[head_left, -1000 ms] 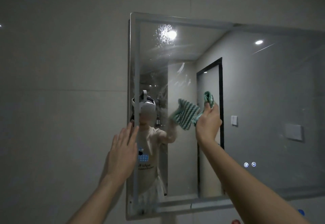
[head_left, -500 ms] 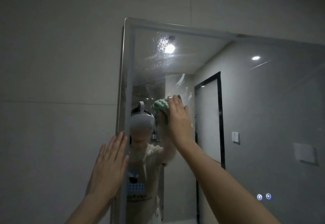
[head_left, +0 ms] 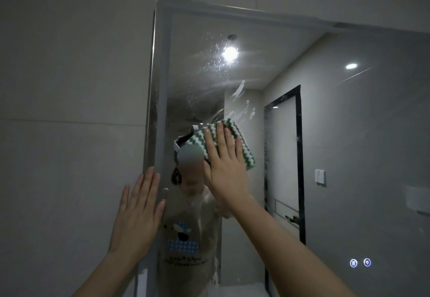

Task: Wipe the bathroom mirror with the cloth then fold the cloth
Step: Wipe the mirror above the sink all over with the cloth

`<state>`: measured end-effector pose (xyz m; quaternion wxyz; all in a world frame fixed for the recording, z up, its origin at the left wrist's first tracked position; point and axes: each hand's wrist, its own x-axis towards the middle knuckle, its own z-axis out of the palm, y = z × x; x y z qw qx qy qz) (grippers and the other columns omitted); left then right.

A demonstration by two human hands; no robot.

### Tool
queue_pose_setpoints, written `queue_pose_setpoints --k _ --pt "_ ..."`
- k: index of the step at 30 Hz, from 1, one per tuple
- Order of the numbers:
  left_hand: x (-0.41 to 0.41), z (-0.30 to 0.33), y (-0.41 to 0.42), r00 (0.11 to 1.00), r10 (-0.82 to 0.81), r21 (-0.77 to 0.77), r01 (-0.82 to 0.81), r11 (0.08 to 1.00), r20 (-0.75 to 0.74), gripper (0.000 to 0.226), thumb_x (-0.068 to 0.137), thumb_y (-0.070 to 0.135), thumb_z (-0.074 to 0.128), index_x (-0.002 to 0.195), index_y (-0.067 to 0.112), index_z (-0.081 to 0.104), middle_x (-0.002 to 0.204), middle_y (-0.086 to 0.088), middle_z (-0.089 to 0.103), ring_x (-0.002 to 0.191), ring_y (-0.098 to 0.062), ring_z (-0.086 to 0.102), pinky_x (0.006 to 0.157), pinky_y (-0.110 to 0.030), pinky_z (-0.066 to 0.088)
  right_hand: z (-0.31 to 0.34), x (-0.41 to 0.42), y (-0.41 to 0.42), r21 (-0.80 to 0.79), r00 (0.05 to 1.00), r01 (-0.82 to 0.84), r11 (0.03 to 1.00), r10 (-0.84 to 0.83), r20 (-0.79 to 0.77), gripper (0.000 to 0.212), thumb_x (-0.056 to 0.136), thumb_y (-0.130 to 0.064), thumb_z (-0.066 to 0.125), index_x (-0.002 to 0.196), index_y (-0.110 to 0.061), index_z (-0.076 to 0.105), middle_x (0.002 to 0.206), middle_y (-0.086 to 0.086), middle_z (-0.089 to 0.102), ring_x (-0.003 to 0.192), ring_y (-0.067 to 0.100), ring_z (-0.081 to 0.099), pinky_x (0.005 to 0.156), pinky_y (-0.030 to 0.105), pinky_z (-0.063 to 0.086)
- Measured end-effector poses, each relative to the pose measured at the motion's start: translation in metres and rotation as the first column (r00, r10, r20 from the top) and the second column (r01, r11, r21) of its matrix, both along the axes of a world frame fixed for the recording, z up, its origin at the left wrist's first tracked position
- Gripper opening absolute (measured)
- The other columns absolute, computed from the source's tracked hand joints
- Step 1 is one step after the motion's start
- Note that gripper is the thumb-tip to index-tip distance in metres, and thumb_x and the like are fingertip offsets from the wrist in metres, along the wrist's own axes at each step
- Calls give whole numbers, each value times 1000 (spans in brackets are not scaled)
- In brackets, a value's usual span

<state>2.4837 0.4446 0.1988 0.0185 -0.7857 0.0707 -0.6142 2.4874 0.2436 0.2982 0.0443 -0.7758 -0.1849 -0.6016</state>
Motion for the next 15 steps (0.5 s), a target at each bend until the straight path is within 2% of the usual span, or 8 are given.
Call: queue_pose_setpoints --k 5,8,10,15 --pt "0 -1 1 1000 -8 -1 8 1000 -1 59 100 41 10 151 12 4 159 -6 4 145 -17 3 115 -41 5 -10 -2 -14 -61 999 -26 998 28 24 58 100 -49 5 148 -25 28 156 5 21 144 21 18 116 41 9" --pt "-2 -2 1 1000 -10 -12 10 1000 -16 59 100 40 10 151 11 7 158 -8 10 144 -21 12 115 -41 6 -27 -2 -27 -102 998 -24 994 30 54 52 100 -45 19 147 -26 32 155 2 23 144 19 18 116 40 11" --pt "-4 -3 0 1000 1 -12 -1 1000 -21 58 101 40 9 150 9 9 157 -10 14 142 -25 19 115 -41 6 -44 -1 -32 -113 999 -4 994 11 53 51 101 -42 21 148 -25 27 157 2 19 145 19 14 115 43 13" --pt "0 -5 3 1000 13 -4 -13 1000 -26 60 100 42 8 151 10 7 157 -9 12 142 -25 19 115 -40 5 -65 7 -26 -40 997 49 998 -46 57 53 100 -42 23 150 -23 21 157 5 16 145 21 14 114 46 16"
